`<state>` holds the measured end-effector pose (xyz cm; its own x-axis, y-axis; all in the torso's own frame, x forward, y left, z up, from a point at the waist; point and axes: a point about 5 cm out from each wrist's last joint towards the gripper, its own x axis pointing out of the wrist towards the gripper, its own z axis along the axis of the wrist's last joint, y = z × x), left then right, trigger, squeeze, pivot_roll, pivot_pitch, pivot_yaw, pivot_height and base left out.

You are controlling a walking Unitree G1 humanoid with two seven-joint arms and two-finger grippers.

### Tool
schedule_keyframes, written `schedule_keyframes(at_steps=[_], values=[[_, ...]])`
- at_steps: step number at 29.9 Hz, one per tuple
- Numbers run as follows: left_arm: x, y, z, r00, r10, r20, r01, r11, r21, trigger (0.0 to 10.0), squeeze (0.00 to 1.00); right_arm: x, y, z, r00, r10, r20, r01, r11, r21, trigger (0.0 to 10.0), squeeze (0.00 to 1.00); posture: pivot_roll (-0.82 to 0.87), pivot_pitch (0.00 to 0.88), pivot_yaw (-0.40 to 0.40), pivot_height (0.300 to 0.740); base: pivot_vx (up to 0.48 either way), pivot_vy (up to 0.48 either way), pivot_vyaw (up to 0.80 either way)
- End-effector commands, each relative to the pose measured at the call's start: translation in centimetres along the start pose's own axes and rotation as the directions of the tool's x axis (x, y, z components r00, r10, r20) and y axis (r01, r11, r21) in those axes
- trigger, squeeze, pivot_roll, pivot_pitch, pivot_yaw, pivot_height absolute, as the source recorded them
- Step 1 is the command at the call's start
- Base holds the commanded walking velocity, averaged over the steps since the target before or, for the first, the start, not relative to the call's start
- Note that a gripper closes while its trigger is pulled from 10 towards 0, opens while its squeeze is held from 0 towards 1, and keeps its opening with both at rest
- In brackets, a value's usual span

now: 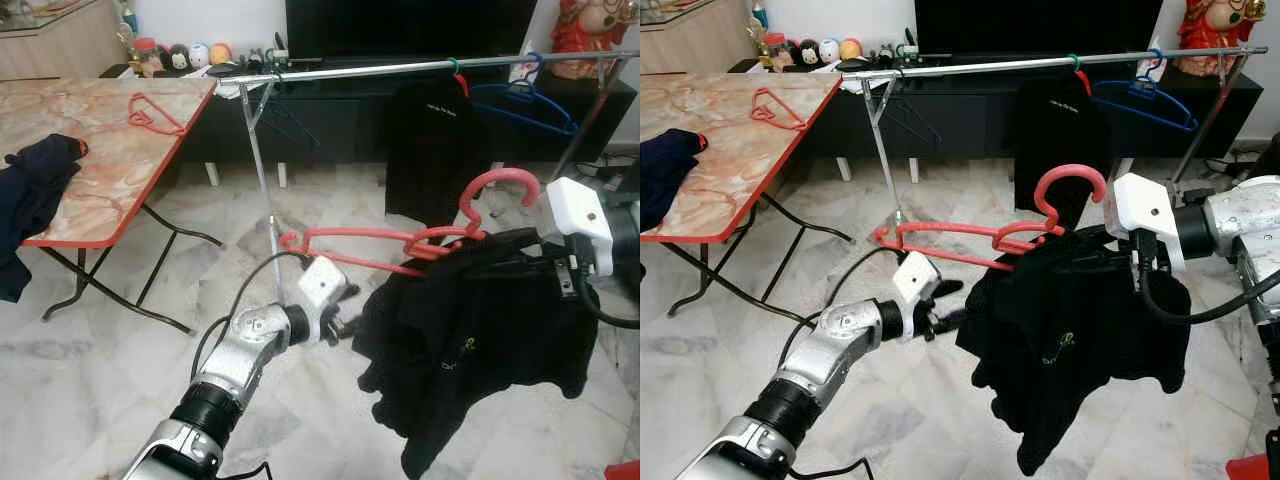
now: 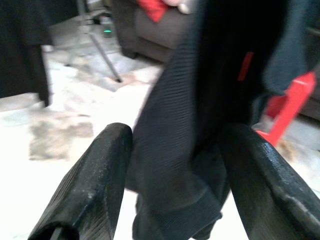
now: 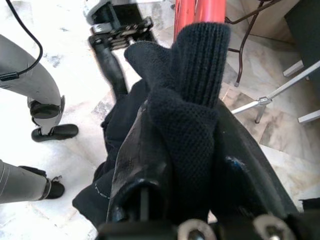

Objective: Hang hanger

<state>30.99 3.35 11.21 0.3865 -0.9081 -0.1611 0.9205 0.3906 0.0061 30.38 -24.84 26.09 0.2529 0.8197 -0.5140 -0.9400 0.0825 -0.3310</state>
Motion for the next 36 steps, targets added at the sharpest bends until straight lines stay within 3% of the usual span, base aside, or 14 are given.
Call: schedule_keyframes(at_steps=[1, 7, 8, 9, 36], values=[[0.4, -0.2, 0.0, 1.000, -0.031, -0.004, 0.031, 1.000, 0.004, 10.0, 0.00, -0.9, -0.4, 1.0, 1.000, -0.022, 0.011, 0.022, 0.999, -0.047, 0.0, 0.00, -0.17, 0.000, 0.033, 0.740, 0.000, 0.000, 0.00], [0.6, -0.1, 0.0, 1.000, -0.031, -0.002, 0.031, 1.000, 0.001, 10.0, 0.00, -0.9, -0.3, 0.9, 1.000, -0.027, 0.002, 0.027, 0.999, -0.044, 0.0, 0.00, -0.17, 0.000, 0.033, 0.740, 0.000, 0.000, 0.00], [0.5, 0.0, 0.0, 1.000, -0.027, 0.002, 0.027, 1.000, -0.004, 6.5, 0.00, -0.9, -0.3, 0.9, 1.000, -0.028, 0.001, 0.028, 0.999, -0.044, 0.0, 0.00, -0.17, 0.000, 0.033, 0.740, 0.000, 0.000, 0.00], [0.5, 0.0, 0.0, 1.000, -0.027, 0.003, 0.027, 1.000, -0.005, 0.0, 0.00, -0.9, -0.4, 0.9, 1.000, -0.030, 0.000, 0.030, 0.999, -0.044, 0.0, 0.00, -0.17, 0.000, 0.033, 0.740, 0.000, 0.000, 0.00], [1.0, -1.5, -0.7, 0.990, -0.141, -0.029, 0.139, 0.988, -0.061, 0.0, 0.00, -0.8, -0.7, 1.1, 0.999, -0.049, -0.014, 0.048, 0.998, -0.050, 0.0, 0.00, -0.18, 0.000, 0.032, 0.740, 0.000, 0.000, 0.00]])
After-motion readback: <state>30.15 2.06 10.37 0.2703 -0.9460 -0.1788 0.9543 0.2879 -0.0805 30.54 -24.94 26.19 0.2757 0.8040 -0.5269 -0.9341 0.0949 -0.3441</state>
